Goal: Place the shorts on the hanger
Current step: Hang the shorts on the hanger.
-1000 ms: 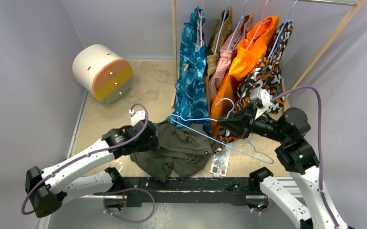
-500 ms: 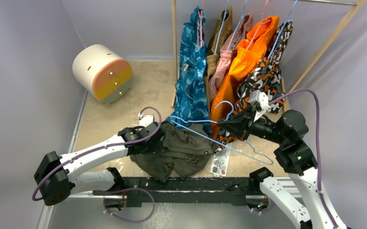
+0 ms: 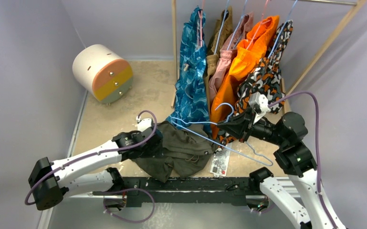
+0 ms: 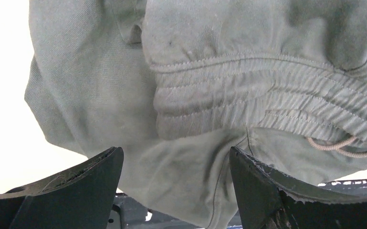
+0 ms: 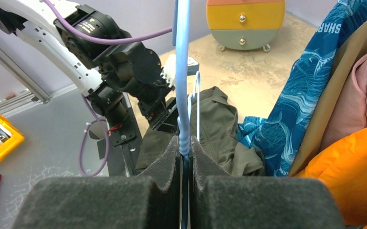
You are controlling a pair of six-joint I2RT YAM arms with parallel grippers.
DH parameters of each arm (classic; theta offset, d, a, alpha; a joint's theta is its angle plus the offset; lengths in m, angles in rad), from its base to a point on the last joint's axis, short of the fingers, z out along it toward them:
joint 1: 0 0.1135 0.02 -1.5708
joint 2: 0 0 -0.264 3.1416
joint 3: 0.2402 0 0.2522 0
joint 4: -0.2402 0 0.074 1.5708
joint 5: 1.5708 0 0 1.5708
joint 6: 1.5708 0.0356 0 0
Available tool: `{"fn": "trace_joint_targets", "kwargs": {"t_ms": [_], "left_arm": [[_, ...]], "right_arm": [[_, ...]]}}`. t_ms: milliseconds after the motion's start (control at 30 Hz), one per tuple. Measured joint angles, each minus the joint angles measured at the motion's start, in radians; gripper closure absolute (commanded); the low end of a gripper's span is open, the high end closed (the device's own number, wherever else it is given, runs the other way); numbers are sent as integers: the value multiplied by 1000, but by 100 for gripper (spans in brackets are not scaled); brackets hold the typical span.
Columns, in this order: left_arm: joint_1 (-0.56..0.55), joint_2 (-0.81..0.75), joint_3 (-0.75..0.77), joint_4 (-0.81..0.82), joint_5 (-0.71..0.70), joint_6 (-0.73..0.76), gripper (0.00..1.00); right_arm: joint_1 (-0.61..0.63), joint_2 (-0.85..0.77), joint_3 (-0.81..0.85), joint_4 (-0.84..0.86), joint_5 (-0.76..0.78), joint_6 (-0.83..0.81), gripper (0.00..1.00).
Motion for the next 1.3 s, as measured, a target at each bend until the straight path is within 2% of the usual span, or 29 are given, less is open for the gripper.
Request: {"fn": "trace_joint_targets", "kwargs": {"t_ms": [67,133,200,433,600,1033,1300], "left_arm": [[-8,-20,0,-21,0,-10,23],[-11,-28,0,-31,-2,-13,34],[-13,-17,0,-30,-5,-12,40],[-13,122,1,21,-34,-7,53],[-14,128,1,43,-81,-4,54],[-14,-3,-20,143,-249,0,54],[-14,3,-48,244,-318,28,65]], "right_arm": [[0,0,-5,4,1,0,100],[0,0,-13,9,1,0,100],[0,1,-21,9,1,0,100],[0,5,-21,13,2,0,100],[0,4,-14,-3,5,0,100],[0,3,-13,-9,5,0,100],[0,4,-13,-9,7,0,100]]}}
